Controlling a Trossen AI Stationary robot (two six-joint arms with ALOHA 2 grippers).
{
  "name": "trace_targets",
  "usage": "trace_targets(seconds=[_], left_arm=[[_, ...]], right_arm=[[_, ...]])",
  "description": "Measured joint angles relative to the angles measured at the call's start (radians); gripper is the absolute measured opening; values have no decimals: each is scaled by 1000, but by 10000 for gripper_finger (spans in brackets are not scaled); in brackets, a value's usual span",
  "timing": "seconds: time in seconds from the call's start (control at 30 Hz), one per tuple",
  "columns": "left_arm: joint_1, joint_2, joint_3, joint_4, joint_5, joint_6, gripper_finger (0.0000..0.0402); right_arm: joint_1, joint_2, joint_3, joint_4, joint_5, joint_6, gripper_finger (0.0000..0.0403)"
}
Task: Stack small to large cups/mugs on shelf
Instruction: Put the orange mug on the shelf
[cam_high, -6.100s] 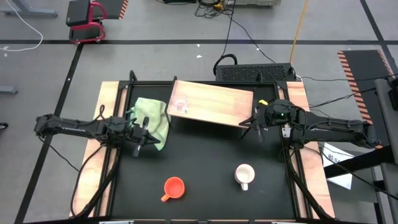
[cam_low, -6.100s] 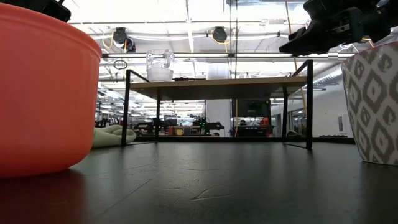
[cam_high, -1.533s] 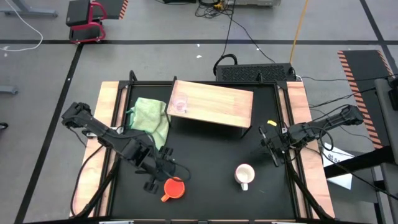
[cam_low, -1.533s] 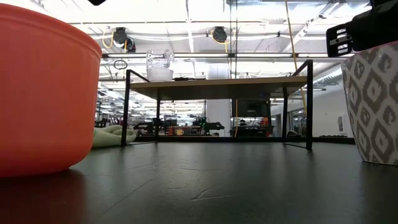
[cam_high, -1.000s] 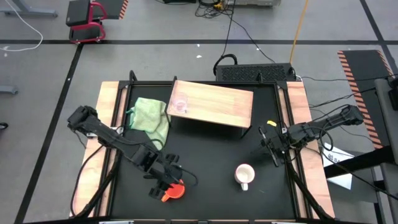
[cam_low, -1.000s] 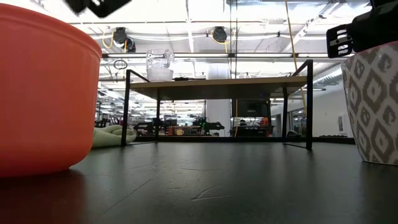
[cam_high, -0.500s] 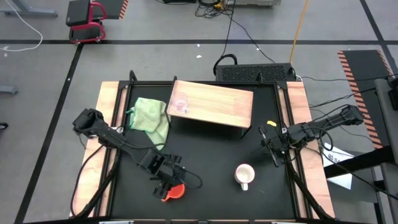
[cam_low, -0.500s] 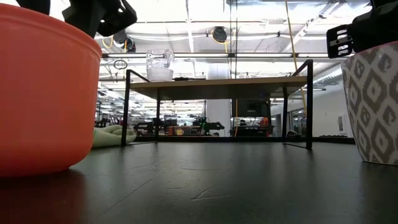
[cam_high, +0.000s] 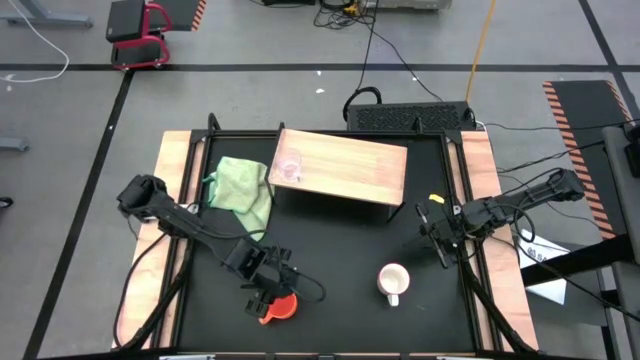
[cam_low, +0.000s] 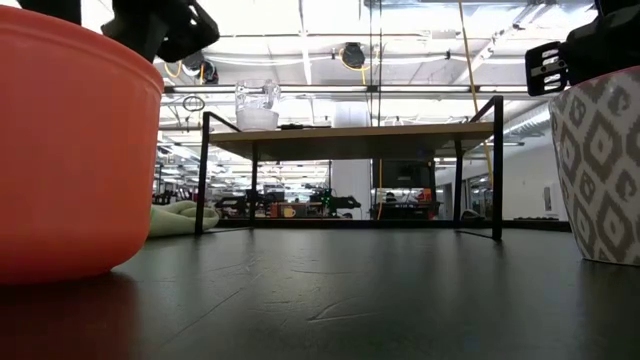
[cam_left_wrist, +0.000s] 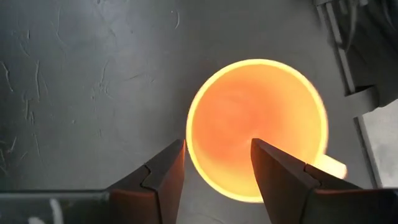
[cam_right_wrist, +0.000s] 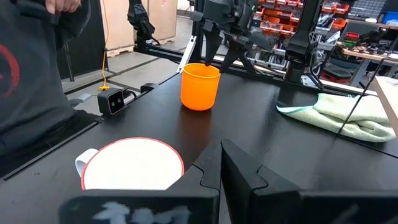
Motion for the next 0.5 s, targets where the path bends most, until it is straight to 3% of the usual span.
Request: trace_targets(seconds=[0.5], left_arm=[[15,25,-1,-21,-1,18,186]], right_arm=[[0,0,0,1,0,0,0]])
